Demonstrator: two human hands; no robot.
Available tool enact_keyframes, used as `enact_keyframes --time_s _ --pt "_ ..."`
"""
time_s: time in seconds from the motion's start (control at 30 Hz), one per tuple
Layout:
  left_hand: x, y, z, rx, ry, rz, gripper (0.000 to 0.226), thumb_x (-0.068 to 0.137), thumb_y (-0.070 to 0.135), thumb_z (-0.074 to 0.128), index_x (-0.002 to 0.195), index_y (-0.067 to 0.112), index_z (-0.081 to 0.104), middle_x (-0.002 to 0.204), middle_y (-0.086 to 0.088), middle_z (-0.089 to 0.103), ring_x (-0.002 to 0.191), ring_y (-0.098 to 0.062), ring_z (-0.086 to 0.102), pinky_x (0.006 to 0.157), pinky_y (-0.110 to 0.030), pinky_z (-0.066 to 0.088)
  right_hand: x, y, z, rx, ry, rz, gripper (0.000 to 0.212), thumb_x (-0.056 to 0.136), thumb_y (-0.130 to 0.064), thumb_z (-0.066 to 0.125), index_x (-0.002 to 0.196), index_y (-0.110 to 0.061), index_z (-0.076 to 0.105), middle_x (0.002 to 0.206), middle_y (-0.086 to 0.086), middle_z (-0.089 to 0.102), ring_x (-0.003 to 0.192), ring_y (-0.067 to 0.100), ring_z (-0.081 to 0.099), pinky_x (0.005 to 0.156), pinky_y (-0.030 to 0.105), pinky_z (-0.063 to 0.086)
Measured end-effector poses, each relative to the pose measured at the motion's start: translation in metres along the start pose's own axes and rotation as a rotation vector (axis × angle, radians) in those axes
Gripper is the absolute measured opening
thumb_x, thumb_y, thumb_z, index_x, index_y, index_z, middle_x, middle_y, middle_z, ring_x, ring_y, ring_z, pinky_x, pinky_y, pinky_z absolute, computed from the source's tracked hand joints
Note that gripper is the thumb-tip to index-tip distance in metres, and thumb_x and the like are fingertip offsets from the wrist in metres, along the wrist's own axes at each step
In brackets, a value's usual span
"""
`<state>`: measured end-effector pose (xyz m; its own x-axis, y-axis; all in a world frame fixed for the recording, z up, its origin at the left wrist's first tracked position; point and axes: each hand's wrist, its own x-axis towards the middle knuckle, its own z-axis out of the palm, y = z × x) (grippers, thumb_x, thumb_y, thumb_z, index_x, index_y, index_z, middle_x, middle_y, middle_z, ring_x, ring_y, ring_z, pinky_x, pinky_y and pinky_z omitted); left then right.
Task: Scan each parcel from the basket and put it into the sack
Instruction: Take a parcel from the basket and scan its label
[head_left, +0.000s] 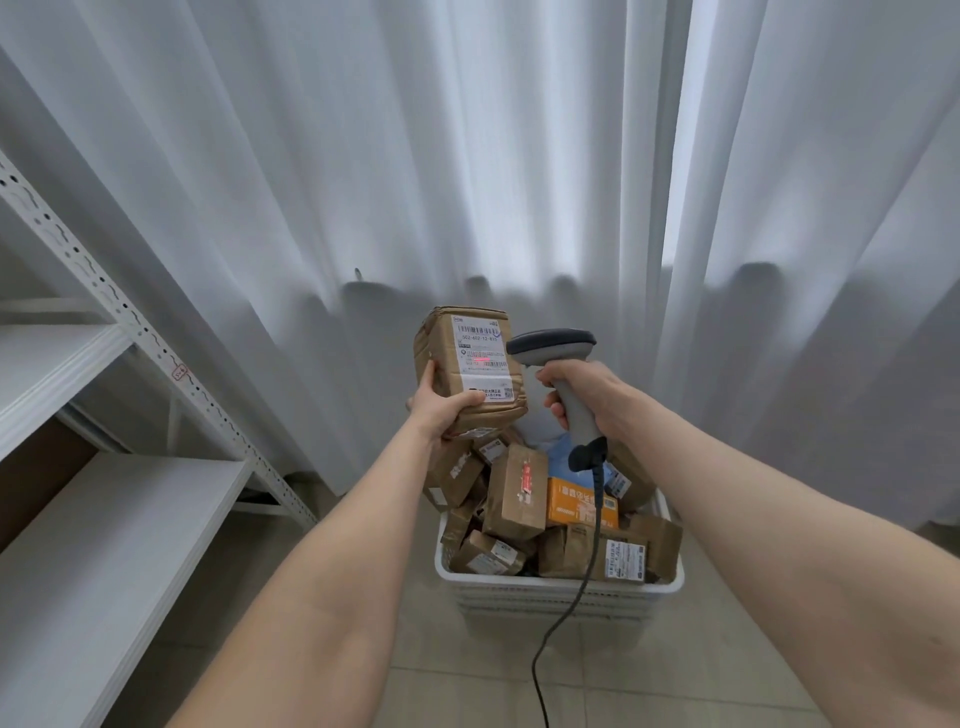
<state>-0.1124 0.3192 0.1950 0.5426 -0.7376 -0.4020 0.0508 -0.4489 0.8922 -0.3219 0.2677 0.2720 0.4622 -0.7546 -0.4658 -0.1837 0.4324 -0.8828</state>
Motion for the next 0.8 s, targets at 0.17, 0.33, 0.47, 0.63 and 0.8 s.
enact_keyframes --time_s 0.17,0.33,0.47,0.63,0.8 --pt "0.018 -0.009 -0.004 -0.002 0.008 0.002 0.129 0.032 0.048 0.088 0.142 0.053 0.021 0.139 -0.005 0.042 0.120 -0.031 0.050 0.097 -0.055 0.047 -0.002 -0.003 0.003 -0.022 -0.001 0.014 0.015 0.089 -0.014 0.062 0.101 -0.008 0.056 0.066 0.005 0.057 0.047 0.010 0.051 0.045 0.019 0.046" --pt "0.004 0.001 -0.006 -0.021 0.002 0.020 0.131 0.031 0.045 0.087 0.144 0.050 0.021 0.139 -0.006 0.042 0.118 -0.031 0.051 0.096 -0.054 0.049 -0.003 -0.007 0.005 -0.039 -0.010 0.012 0.013 0.089 -0.014 0.061 0.100 -0.009 0.056 0.065 0.004 0.055 0.049 0.010 0.051 0.045 0.020 0.046" --pt "-0.004 0.007 -0.008 -0.040 -0.001 0.026 0.131 0.033 0.043 0.086 0.146 0.047 0.020 0.140 -0.007 0.040 0.118 -0.031 0.051 0.093 -0.051 0.051 -0.005 -0.010 0.006 -0.052 -0.013 0.010 0.011 0.089 -0.015 0.061 0.097 -0.010 0.057 0.067 0.004 0.056 0.052 0.010 0.051 0.047 0.021 0.046" --pt "-0.004 0.006 -0.013 -0.089 -0.006 0.028 0.121 0.047 0.033 0.087 0.147 0.046 0.021 0.141 -0.008 0.040 0.118 -0.031 0.051 0.087 -0.046 0.053 -0.007 -0.013 0.007 -0.072 -0.040 0.005 0.010 0.090 -0.015 0.060 0.097 -0.010 0.056 0.066 0.003 0.056 0.052 0.010 0.051 0.048 0.021 0.046" --pt "-0.011 0.004 -0.021 -0.127 -0.015 0.029 0.102 0.069 0.021 0.084 0.149 0.037 0.022 0.139 -0.006 0.048 0.114 -0.028 0.055 0.068 -0.033 0.052 -0.003 -0.009 0.017 -0.045 -0.061 0.015 0.016 0.090 -0.016 0.061 0.103 -0.009 0.057 0.066 0.004 0.058 0.053 0.011 0.052 0.050 0.022 0.047"
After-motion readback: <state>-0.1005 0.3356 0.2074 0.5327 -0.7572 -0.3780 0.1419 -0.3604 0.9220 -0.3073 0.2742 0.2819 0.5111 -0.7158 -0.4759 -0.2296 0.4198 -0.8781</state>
